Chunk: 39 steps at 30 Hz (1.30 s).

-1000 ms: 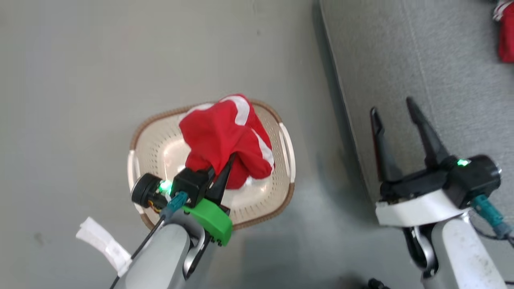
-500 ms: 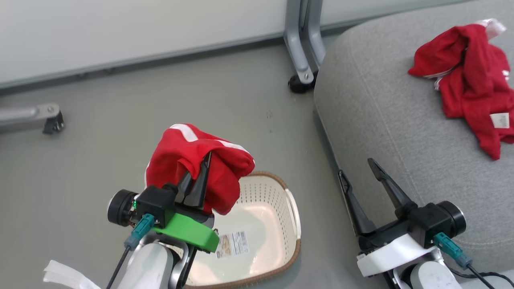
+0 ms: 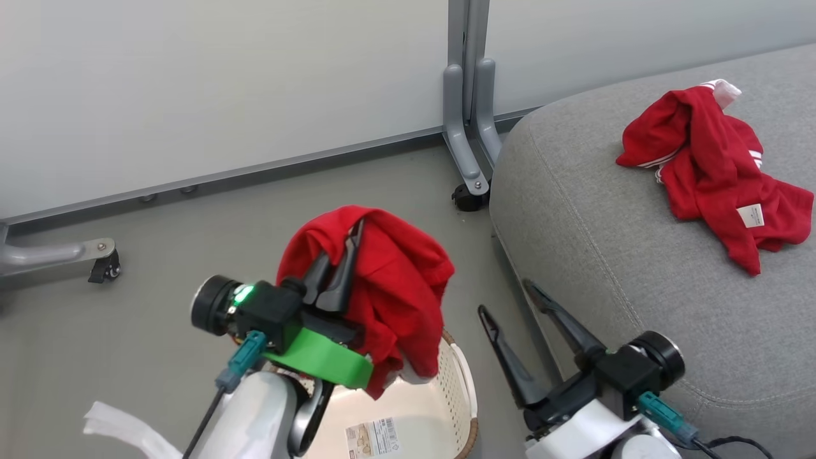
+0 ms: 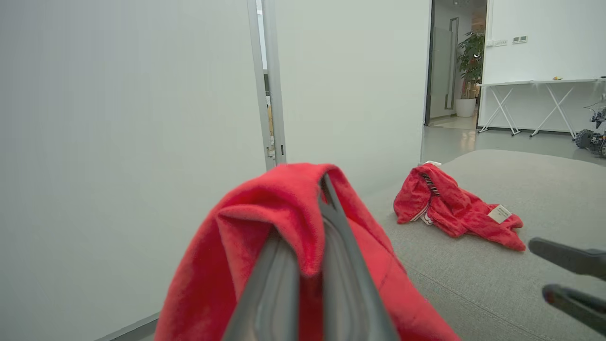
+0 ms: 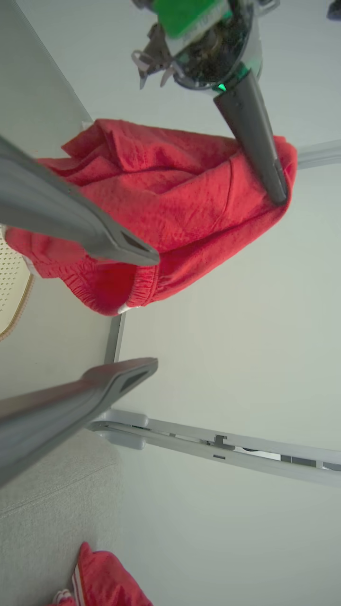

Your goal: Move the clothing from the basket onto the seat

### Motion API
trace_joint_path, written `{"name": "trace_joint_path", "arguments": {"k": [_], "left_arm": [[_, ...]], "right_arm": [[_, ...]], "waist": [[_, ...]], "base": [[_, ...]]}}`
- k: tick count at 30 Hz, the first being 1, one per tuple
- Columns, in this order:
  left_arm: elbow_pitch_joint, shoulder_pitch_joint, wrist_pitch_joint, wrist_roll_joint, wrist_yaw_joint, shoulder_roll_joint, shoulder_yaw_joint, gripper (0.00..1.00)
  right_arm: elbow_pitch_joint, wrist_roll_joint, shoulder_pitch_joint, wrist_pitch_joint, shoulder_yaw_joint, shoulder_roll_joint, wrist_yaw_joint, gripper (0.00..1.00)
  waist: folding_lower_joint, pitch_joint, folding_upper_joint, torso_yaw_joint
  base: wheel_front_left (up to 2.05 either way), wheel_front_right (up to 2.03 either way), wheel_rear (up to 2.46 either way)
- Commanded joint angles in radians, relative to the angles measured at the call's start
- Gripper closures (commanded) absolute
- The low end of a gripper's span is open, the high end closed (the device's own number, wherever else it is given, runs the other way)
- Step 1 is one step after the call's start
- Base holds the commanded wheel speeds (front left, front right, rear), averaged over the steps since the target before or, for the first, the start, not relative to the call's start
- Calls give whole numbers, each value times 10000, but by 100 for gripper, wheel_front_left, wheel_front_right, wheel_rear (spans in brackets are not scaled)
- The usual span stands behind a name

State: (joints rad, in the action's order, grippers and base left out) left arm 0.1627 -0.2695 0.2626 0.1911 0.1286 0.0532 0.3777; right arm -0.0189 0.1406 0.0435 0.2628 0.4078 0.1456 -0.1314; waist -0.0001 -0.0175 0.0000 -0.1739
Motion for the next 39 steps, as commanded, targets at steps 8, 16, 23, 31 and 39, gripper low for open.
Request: {"name": "trace_joint_path", "arguments": {"k": [8,16,23,31,39], "left_arm": [[161,-754,31,209,-182,-19,1285,100],[162,-1405,32,842,-601,-18,2769,100],[207,-1889,32,1120,-926,-20,3663,100],[585,-2008,32,1434,-1048,-19,4019,100],[1166,-1898,21,1488,-1107,-19,3965,100]], "right_arm": [[57,327,933,28,822,-260,14,0],[-709,317,1531,30,935,-559,14,0],[-1790,292,1403,28,641,-579,14,0],[-2353,624,1293,30,547,-620,14,100],[-2429,795,1248,30,530,-507,14,100]], "waist": [[1,83,0,111],[1,189,0,223],[1,212,0,398],[1,202,0,490],[1,151,0,525]], "base": [[0,0,0],[0,0,0],[0,0,0],[0,0,0],[0,0,0]]}}
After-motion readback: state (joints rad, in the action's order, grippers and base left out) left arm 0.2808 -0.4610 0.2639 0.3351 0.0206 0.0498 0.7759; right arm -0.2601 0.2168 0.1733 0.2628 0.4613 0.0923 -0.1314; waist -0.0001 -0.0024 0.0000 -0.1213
